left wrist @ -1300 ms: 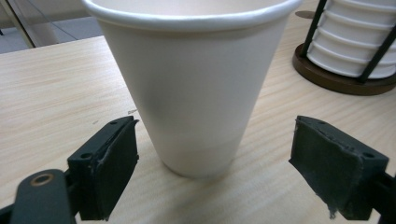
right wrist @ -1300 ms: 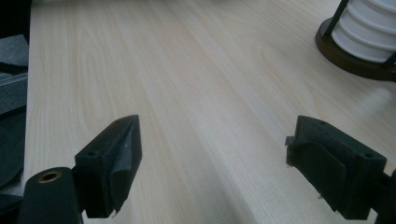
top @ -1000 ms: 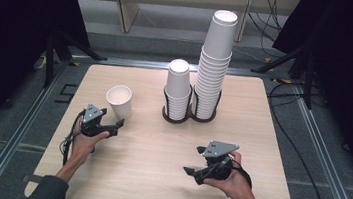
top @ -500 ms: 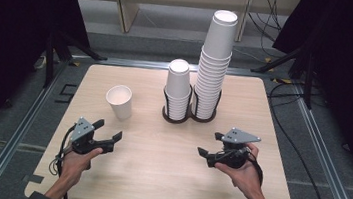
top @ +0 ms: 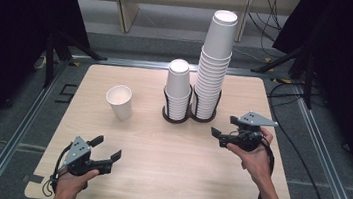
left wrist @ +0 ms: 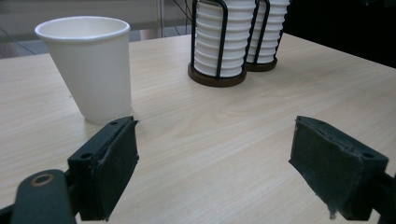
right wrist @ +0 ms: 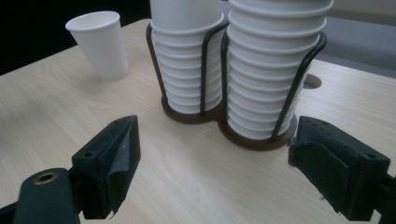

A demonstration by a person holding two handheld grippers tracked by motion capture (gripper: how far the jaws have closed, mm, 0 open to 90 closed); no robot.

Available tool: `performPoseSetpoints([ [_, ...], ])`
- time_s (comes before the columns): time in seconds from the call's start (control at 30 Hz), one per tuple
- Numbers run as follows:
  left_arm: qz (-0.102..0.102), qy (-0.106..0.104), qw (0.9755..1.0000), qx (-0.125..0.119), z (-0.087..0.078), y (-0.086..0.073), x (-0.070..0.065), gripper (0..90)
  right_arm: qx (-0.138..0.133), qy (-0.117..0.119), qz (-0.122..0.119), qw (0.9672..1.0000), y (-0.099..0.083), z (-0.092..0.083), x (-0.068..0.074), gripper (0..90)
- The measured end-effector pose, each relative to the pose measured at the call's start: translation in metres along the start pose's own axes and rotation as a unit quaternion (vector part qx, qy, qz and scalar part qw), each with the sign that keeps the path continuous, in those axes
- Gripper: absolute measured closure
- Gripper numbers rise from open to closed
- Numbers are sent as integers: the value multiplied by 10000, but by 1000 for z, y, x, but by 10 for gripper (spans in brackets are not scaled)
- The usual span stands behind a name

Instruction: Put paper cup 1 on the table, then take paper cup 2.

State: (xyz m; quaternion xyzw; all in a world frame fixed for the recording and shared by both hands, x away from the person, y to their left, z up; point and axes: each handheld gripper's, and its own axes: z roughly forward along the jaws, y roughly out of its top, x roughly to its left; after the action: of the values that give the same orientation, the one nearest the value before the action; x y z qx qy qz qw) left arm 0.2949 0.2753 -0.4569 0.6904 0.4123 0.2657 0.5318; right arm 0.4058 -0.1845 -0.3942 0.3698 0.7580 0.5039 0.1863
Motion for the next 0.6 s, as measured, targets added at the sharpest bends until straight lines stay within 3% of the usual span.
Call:
performPoseSetpoints([
  [0.13, -7, -64, 9999, -126, 1, 0, 0, 144, -134, -74, 26, 9999, 9, -2, -6, 159],
  [0.17, -9, 10, 10000, -5, -1, 0, -1, 144, -111, -70, 18, 9999, 12, -4, -7, 158],
  [0.2, -5, 7, 10000, 2, -1, 0, -1, 144, -156, -124, 58, 9998, 15, -5, -8, 158],
  [0.23, -3, 9, 10000, 10, -1, 0, -1, 144, -173, -1, 155, 9997, 18, -5, -8, 157],
  [0.27, 17, 7, 10000, 28, -1, -1, -1, 144, -212, -48, 97, 9997, 21, -6, -10, 157],
  [0.33, 22, -76, 10000, -47, 2, -2, -1, 144, -223, -57, 116, 9997, 27, -8, -10, 157],
  [0.37, 36, -33, 10000, 87, 0, -2, -1, 144, -316, -77, 33, 9995, 31, -8, -12, 156],
  [0.4, 31, -102, 9999, 0, 3, -4, -1, 144, -342, 7, 187, 9992, 34, -7, -11, 156],
  [0.43, 50, -106, 9999, 18, 3, -4, -2, 143, -356, -64, 96, 9993, 38, -8, -13, 156],
  [0.53, 90, -117, 9997, 178, 4, -5, -3, 143, -506, 27, 123, 9986, 50, -7, -15, 156],
  [0.57, 102, -202, 9997, 81, 7, -6, -3, 143, -533, 6, 106, 9985, 54, -8, -16, 156],
  [0.6, 136, -154, 9996, 211, 6, -6, -4, 143, -526, 75, 140, 9985, 59, -8, -17, 156],
])
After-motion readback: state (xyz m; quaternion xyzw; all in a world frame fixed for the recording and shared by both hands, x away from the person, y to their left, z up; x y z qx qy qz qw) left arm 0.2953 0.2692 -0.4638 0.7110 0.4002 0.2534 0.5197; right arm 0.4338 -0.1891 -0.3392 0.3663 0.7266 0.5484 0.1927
